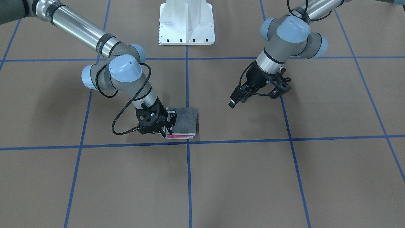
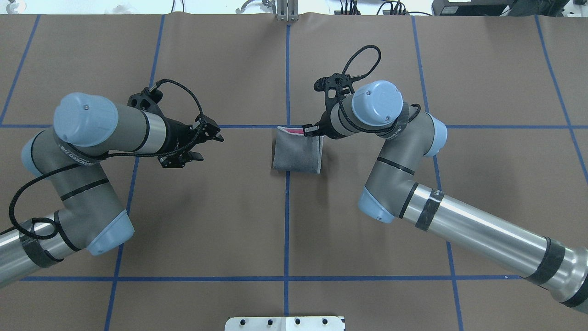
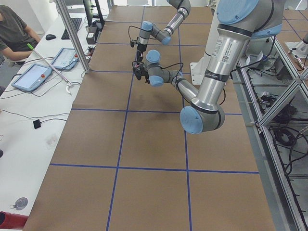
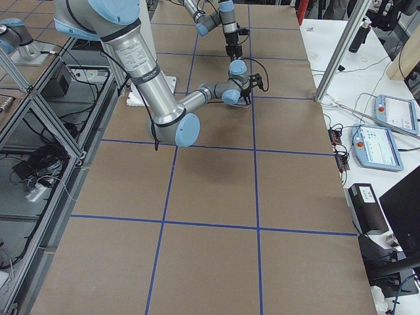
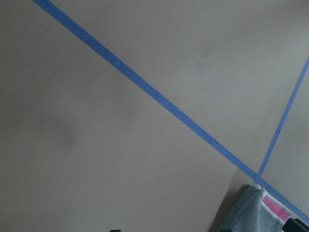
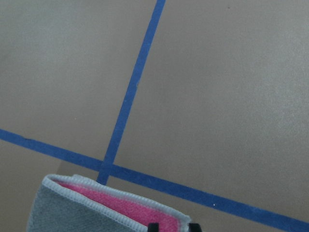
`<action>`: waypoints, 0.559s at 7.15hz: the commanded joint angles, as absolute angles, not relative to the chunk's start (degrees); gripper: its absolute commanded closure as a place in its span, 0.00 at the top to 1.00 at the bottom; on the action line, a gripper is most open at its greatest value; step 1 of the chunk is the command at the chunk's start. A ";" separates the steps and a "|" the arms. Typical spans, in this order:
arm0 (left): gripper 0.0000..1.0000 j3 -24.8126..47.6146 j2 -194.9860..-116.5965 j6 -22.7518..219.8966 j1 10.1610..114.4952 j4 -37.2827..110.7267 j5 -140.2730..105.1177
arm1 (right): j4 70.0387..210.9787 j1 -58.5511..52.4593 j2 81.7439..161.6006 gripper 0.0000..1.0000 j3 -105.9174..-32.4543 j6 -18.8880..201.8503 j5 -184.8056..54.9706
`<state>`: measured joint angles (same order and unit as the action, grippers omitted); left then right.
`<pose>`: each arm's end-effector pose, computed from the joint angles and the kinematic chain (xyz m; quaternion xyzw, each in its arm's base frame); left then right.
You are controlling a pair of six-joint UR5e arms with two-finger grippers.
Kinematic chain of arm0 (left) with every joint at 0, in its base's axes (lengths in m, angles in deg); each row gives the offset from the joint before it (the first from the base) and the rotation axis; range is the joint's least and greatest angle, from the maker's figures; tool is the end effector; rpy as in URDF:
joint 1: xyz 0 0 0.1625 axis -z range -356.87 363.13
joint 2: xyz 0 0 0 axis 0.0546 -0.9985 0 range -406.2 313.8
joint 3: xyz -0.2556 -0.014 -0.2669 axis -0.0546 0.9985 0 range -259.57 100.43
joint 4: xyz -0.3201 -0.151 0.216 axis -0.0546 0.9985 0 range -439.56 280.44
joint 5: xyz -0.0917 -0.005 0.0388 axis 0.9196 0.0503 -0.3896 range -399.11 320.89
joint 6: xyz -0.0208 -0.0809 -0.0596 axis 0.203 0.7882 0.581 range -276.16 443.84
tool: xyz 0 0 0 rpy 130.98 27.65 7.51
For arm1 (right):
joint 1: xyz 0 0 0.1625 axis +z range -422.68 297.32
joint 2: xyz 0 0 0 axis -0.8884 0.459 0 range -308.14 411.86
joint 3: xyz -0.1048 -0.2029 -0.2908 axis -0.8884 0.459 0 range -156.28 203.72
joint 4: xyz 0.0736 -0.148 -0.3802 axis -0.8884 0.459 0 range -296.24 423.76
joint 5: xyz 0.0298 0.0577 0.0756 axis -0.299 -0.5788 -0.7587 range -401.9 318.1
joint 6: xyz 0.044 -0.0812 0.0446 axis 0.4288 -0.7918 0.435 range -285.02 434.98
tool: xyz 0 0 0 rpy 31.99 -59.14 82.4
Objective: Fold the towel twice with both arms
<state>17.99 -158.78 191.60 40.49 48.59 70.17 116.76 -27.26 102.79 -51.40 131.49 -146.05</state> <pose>0.4233 -0.4483 0.2500 -0.0424 0.5688 -0.2942 0.7669 -0.5292 -0.5091 0.2493 0.1983 -0.4765 -0.0484 0.8552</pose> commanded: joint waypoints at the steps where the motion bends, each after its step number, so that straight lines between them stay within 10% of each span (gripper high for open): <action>1: 0.74 18.17 -158.87 191.60 40.49 48.59 70.14 | 116.76 -27.26 102.84 0.33 -51.25 131.49 -145.96; 4: 0.74 18.17 -158.87 191.60 40.49 48.59 70.14 | 116.76 -27.26 102.75 0.22 -50.90 131.49 -145.96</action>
<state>18.20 -158.87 191.60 40.48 48.59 70.14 116.76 -27.26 102.79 -51.02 131.49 -145.96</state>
